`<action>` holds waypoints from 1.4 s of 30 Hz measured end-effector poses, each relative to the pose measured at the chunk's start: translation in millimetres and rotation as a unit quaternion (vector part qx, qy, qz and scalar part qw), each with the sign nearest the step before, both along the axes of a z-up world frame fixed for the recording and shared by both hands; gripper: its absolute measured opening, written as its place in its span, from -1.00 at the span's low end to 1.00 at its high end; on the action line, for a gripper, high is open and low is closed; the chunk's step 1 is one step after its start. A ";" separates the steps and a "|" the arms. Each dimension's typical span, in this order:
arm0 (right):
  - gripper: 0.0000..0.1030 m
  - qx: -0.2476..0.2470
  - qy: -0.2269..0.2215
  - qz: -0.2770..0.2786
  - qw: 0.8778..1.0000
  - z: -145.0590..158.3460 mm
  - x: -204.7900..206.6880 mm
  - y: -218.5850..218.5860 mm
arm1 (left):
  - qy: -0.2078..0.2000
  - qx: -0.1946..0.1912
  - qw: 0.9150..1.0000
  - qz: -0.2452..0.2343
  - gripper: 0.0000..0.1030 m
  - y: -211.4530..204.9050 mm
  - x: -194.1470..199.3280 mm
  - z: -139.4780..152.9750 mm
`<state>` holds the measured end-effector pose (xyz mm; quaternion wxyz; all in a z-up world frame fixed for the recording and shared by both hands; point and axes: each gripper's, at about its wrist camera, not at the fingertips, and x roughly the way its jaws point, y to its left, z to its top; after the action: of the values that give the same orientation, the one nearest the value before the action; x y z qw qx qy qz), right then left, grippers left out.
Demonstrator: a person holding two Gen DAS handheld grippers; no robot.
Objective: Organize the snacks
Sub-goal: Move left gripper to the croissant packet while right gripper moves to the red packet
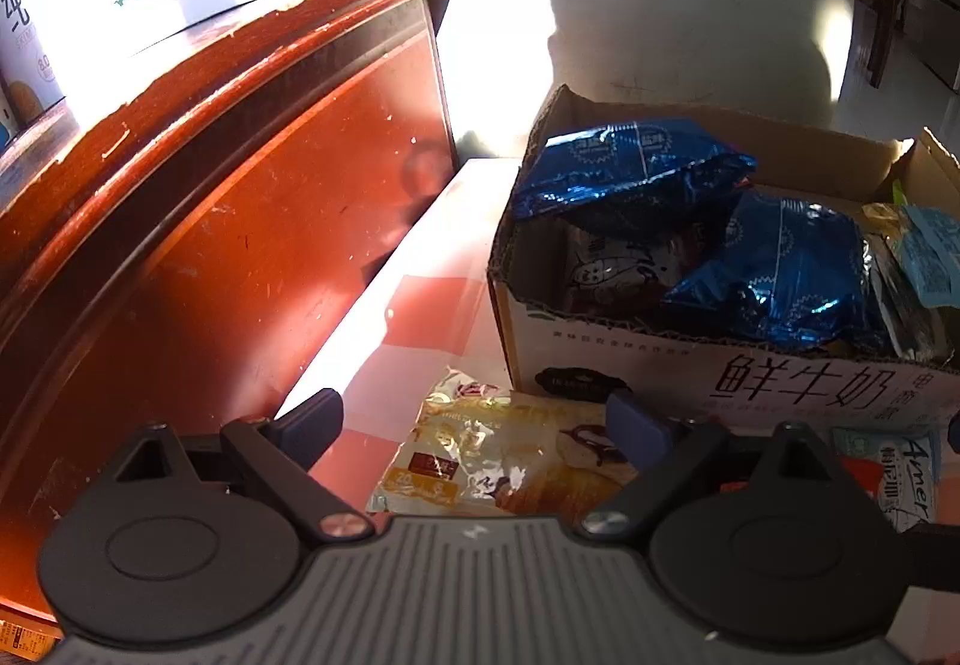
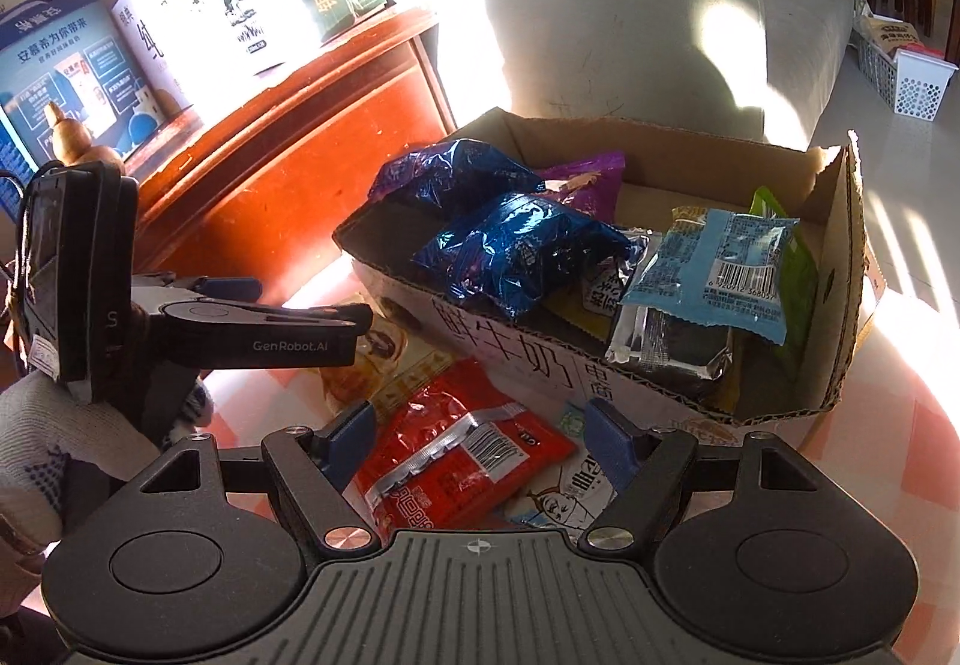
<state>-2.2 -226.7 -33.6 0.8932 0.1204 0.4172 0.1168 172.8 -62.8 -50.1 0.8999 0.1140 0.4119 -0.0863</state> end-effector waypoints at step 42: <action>0.50 -0.029 0.039 0.190 0.981 -25.5 -19.1 49.1 | 0.047 0.043 0.988 -0.140 0.88 49.1 -39.3 10.0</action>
<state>-21.3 -177.6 -59.0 0.8409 0.0179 0.4701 0.2675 133.5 -13.7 -40.1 0.8530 0.2050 0.4370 -0.1985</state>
